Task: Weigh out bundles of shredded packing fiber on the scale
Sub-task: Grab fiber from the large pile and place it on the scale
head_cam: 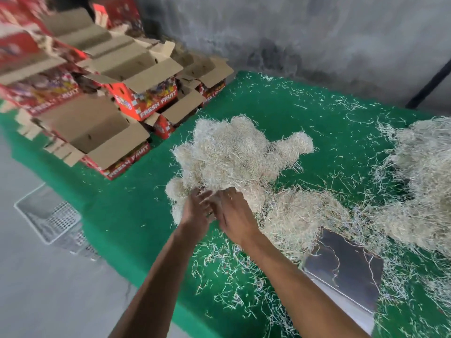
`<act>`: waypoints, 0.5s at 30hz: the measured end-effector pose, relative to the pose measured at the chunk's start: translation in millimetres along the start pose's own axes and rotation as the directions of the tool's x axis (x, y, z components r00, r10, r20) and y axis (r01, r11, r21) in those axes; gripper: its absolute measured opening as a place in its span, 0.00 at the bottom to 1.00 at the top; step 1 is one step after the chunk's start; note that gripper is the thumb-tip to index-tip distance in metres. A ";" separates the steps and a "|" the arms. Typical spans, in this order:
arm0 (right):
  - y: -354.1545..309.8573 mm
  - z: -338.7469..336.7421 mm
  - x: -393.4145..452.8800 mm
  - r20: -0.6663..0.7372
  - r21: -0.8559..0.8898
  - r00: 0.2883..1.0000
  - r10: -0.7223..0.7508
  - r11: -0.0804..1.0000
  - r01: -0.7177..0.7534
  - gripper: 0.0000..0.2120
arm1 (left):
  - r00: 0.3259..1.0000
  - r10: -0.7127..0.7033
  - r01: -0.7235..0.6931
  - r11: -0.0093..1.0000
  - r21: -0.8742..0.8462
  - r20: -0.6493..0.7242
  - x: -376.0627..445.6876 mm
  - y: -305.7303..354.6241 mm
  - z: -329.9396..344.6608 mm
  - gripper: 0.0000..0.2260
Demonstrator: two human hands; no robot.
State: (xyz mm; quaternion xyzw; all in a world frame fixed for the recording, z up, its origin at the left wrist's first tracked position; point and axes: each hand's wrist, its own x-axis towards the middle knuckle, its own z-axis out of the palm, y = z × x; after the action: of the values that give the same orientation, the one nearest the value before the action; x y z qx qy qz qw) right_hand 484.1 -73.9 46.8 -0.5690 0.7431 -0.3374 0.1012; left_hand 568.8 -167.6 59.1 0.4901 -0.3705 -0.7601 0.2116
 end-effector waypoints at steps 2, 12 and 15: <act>1.8 5.7 19.0 0.059 -0.143 0.998 0.025 0.990 -0.016 0.27 | 0.984 0.127 -0.115 0.989 0.096 -0.127 11.9 4.1 -12.6 0.17; 111.3 -19.3 -31.7 -0.187 -0.369 0.933 0.308 0.858 -0.357 0.30 | 0.881 0.465 -0.461 0.800 0.383 0.088 22.4 -41.8 35.9 0.13; 156.0 -42.4 -60.3 -0.041 -0.574 0.786 0.617 0.629 -0.524 0.47 | 0.887 0.414 -0.461 0.801 0.382 0.202 21.3 -56.1 67.6 0.08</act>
State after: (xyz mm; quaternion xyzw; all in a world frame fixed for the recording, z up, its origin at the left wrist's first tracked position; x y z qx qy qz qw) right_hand 360.2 17.0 -31.6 -0.3322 0.9387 -0.0091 0.0920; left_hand 500.9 -122.4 19.9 0.3831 -0.6389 -0.6183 0.2507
